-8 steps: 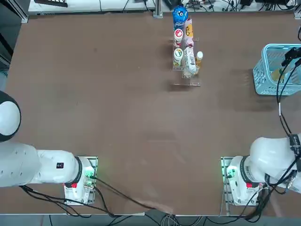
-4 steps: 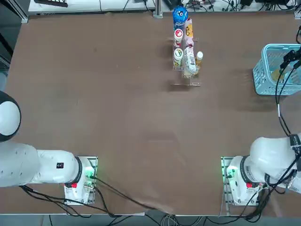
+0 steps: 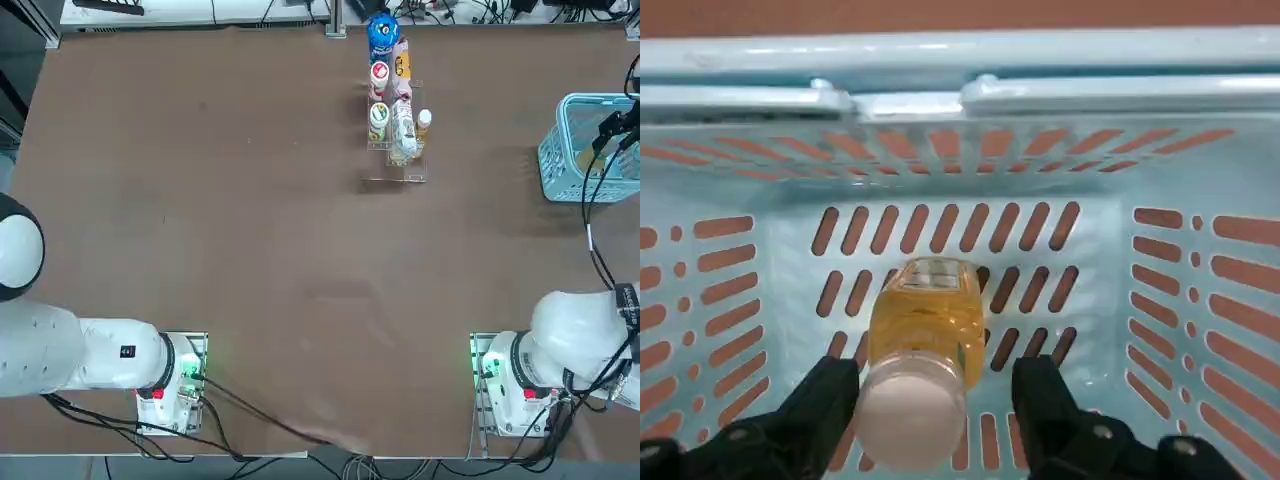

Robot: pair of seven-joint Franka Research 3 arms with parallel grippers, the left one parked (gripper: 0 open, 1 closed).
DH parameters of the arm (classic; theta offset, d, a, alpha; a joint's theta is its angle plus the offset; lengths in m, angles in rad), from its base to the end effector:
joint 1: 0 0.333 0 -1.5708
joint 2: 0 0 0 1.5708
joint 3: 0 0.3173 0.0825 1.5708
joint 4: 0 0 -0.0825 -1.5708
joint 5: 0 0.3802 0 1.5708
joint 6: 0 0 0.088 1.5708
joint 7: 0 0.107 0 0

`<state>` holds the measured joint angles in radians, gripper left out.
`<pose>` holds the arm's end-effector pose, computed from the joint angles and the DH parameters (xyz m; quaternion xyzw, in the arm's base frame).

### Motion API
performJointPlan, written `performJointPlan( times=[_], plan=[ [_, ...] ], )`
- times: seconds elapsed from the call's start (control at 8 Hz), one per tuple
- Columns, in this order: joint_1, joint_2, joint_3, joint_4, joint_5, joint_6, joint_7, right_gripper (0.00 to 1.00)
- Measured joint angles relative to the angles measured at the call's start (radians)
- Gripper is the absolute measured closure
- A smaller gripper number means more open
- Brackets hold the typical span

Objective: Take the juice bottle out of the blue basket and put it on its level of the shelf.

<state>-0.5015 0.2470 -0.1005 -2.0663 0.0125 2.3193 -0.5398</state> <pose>0.4807 -0.3283 0.3184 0.9994 -0.0338 -0.0011 0.0084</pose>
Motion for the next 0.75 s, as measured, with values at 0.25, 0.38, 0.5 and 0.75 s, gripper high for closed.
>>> performJointPlan(
  times=[0.25,0.38,0.5,0.75],
  plan=[
    [0.0,0.003,0.0,-0.001,0.001,0.0,0.004,0.09],
    [0.0,0.006,0.0,-0.001,0.002,0.001,0.004,0.13],
    [0.0,0.008,0.0,-0.001,0.002,0.001,0.004,0.16],
    [0.0,0.008,0.0,-0.001,0.003,0.001,0.004,0.22]
  ],
)
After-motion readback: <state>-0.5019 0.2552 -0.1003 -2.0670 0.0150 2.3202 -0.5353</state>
